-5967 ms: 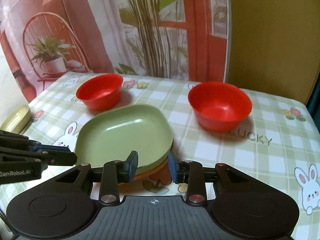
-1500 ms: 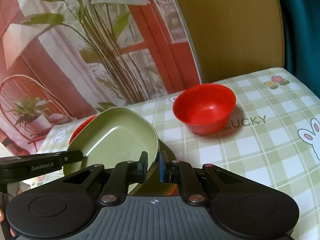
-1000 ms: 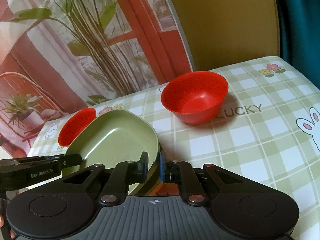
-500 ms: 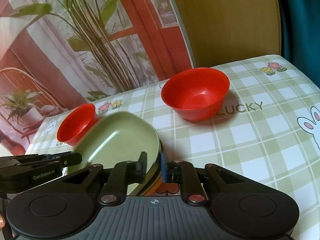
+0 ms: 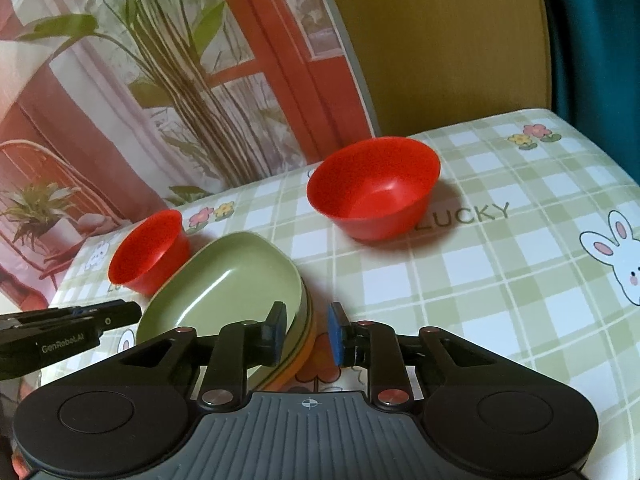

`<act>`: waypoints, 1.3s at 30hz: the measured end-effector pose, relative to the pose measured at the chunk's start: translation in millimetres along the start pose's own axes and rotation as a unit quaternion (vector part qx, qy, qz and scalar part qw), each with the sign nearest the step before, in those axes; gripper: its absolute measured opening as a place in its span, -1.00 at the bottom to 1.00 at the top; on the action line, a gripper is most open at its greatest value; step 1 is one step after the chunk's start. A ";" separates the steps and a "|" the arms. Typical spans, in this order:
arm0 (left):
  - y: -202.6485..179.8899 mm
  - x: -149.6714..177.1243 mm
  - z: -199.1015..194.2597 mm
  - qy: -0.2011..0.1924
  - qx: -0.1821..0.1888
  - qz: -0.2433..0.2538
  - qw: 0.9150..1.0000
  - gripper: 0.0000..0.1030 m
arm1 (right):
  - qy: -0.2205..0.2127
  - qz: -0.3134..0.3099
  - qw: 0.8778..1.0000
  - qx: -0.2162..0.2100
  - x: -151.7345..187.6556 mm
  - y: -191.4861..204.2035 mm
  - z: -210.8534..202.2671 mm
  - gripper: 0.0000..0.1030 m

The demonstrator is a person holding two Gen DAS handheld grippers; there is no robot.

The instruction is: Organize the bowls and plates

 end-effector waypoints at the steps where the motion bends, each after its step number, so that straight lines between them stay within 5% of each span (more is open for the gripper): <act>1: -0.1 0.3 1.1 0.002 -0.001 0.000 1.000 -0.77 | 0.002 0.001 1.000 0.000 0.8 -0.2 1.6 -0.58; 13: 3.8 1.1 -13.7 -0.005 0.007 -0.020 1.000 -0.76 | -0.005 0.014 1.000 -0.012 -1.8 -2.1 -9.8 -0.55; 22: 3.8 13.4 -50.8 -0.035 0.025 -0.027 0.999 -0.53 | -0.041 0.002 0.999 -0.013 -1.2 3.2 -41.0 -0.55; 39: 61.8 5.3 -82.1 -0.068 -0.031 -0.038 0.996 -0.38 | -0.076 -0.031 0.997 -0.006 -18.2 22.8 -65.9 -0.56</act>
Point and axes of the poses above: each gripper's, at about its wrist camera, not at the fingertips, and z roughly the way its jaws point, y to its left, x to its underside, the point moved 2 cm from there along z, roughly the way its jaws point, and after that the axes turned 13 degrees about y, right-handed, at the moved point
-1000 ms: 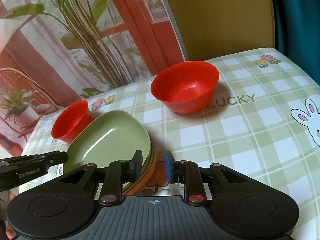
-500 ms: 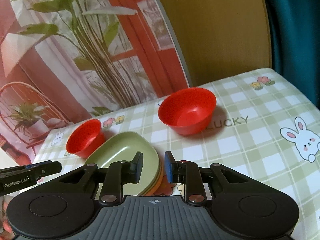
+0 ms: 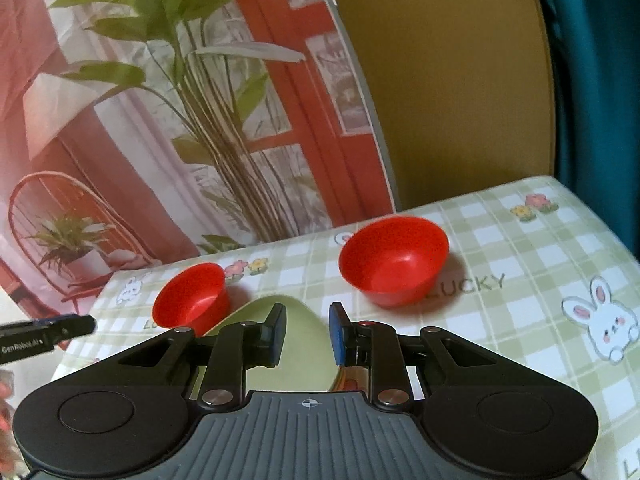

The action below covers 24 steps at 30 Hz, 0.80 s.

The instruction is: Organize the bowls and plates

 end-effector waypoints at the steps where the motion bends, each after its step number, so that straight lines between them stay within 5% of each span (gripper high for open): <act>1: 5.5 -1.4 -0.1 0.000 -0.002 -0.003 1.000 -0.38 | -0.002 0.002 1.000 0.002 -2.9 -1.2 -0.1 -0.56; 4: 17.4 -7.0 1.2 0.001 0.008 -0.016 1.000 -0.34 | -0.010 0.006 1.000 0.017 -12.6 -11.7 2.5 -0.56; 6: 18.2 -12.8 3.3 -0.006 0.013 -0.022 1.000 -0.10 | -0.010 0.005 0.999 0.032 -18.0 -19.7 7.1 -0.56; 9: 7.8 -23.8 11.5 -0.024 0.041 -0.032 0.998 0.02 | -0.010 0.004 0.998 0.055 -24.2 -34.9 17.1 -0.56; 15: -50.9 -48.3 53.3 -0.022 0.111 -0.016 0.994 0.04 | -0.010 0.031 0.996 0.080 -31.1 -70.4 45.7 -0.56; 24: -135.5 -71.4 137.9 0.041 0.187 0.015 0.981 0.04 | -0.004 0.073 0.995 0.075 -40.7 -107.2 87.1 -0.56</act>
Point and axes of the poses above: each gripper's, at about its wrist camera, not at the fingertips, and z roughly the way its jaws point, y to its left, x to its underside, the point moved 2 cm from there along z, roughly the way its jaws point, and after that the axes turned 13 degrees about y, right-handed, at the moved point
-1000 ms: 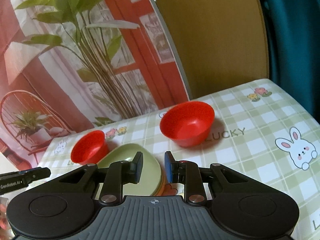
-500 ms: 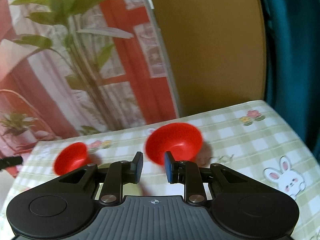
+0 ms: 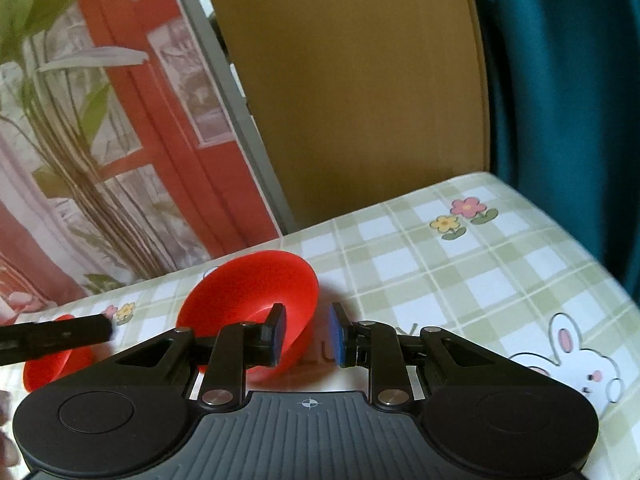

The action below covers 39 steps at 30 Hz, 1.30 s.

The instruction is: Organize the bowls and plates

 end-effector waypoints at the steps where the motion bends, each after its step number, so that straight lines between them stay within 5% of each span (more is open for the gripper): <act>1: -3.4 -3.2 9.0 0.006 0.006 0.004 1.000 0.04 | 0.005 0.003 1.000 0.000 -0.8 -1.7 6.0 -0.56; 8: -16.5 -14.2 52.9 0.043 0.000 0.023 0.999 -0.04 | 0.015 0.023 0.999 -0.030 -2.6 -9.9 21.3 -0.70; 13: -18.5 -16.2 66.3 0.069 0.011 0.029 0.997 -0.76 | 0.020 0.022 0.999 -0.039 -3.5 -7.5 21.6 -0.79; 26: -29.6 -8.6 -1.1 0.039 -0.008 0.045 0.998 -0.75 | 0.004 0.014 0.997 -0.070 4.5 18.8 -34.7 -0.80; 39: -25.1 38.8 -82.7 0.016 -0.037 0.037 0.999 -0.73 | 0.003 -0.020 0.995 -0.094 37.7 66.1 -92.7 -0.80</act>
Point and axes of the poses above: each gripper's, at about its wrist camera, not at the fingertips, and z roughly the way its jaws point, y to its left, x to its underside, the point moved 2 cm from there along z, roughly the way its jaws point, and after that the axes turned 13 degrees about y, right-handed, at the moved point
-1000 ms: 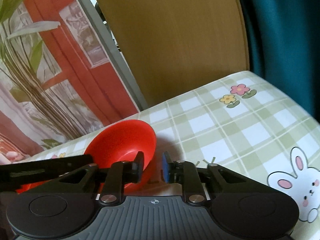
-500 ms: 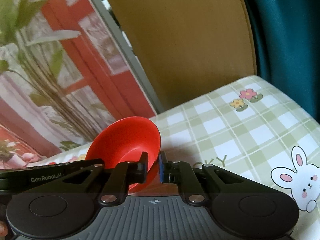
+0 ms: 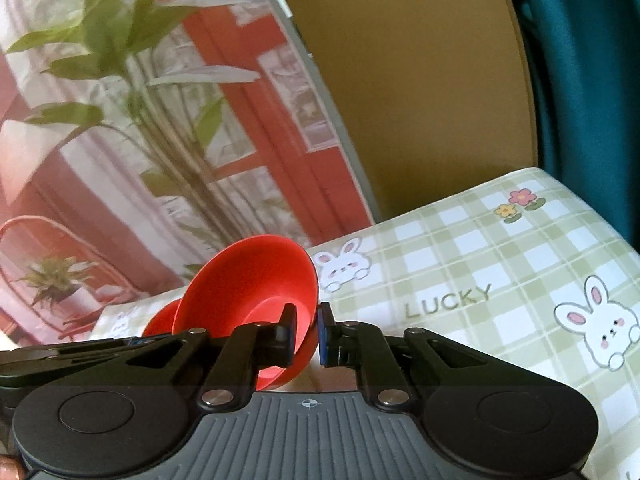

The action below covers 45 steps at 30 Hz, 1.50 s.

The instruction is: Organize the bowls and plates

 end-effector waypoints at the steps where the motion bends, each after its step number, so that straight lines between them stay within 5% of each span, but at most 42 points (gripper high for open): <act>1: 1.0 3.2 -4.9 -0.002 -0.002 -0.001 1.000 -0.73 | 0.001 -0.003 1.000 -0.001 2.6 4.4 -1.7 -0.80; 33: 92.8 52.6 -66.5 -0.024 -0.047 -0.068 0.996 -0.72 | 0.068 -0.087 0.993 -0.048 30.5 120.0 42.4 -0.80; 45: 143.3 39.6 -65.6 -0.045 -0.056 -0.122 0.990 -0.72 | 0.090 -0.111 0.988 -0.058 1.0 164.3 88.5 -0.80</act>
Point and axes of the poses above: each gripper's, at about its wrist camera, not at the fingertips, and z roughly the way its jaws point, y to its left, x to its underside, the point moved 2 cm from there along z, roughly the way its jaws point, and after that the axes turned 13 degrees about y, right-handed, at the moved point
